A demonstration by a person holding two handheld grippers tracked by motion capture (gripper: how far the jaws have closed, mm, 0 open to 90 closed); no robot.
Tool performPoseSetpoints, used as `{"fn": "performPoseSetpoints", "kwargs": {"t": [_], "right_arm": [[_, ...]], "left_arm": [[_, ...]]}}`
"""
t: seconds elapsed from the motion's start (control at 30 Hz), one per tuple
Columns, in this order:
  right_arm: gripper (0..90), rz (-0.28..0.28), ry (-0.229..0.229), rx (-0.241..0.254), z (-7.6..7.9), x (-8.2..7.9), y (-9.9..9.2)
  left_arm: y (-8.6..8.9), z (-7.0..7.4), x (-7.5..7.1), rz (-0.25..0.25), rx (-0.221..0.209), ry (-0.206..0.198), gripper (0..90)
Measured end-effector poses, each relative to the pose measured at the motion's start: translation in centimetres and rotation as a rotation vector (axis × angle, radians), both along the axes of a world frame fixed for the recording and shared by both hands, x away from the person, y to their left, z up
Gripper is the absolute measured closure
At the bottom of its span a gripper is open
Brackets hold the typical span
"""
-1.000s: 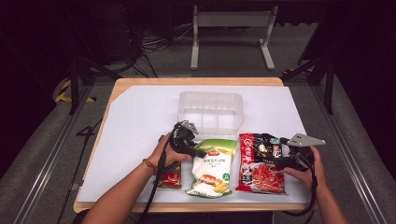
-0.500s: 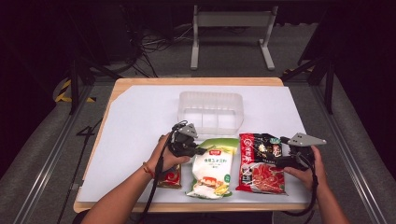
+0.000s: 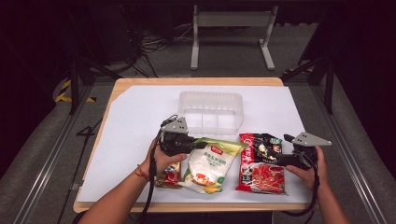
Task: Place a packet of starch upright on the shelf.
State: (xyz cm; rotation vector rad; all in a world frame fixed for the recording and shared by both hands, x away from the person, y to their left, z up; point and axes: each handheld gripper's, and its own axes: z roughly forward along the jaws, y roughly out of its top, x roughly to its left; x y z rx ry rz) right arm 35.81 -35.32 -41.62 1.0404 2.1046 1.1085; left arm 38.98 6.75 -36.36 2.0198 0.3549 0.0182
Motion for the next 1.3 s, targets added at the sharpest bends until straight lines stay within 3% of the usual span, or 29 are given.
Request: {"fn": "performPoseSetpoints", "kwargs": {"t": [0.3, 0.67, 1.07, 1.3], "right_arm": [[15.9, 0.002, 0.011, -0.001, -0.1, 0.0, 0.0], [15.8, -0.003, 0.021, 0.007, -0.2, 0.1, -0.1], [15.8, -0.007, 0.031, 0.018, -0.4, 0.2, -0.1], [15.7, -0.004, 0.037, 0.01, -0.5, 0.3, 0.0]], "left_arm": [[-0.7, 1.7, -2.3, -0.005, -0.053, -0.086, 87.9], [-0.3, 3.3, -2.2, 0.042, -0.117, -0.13, 88.1], [1.6, 7.1, -1.1, 0.146, -0.242, -0.196, 88.2], [2.9, 8.2, 0.5, 0.282, -0.302, -0.186, 88.3]]}}
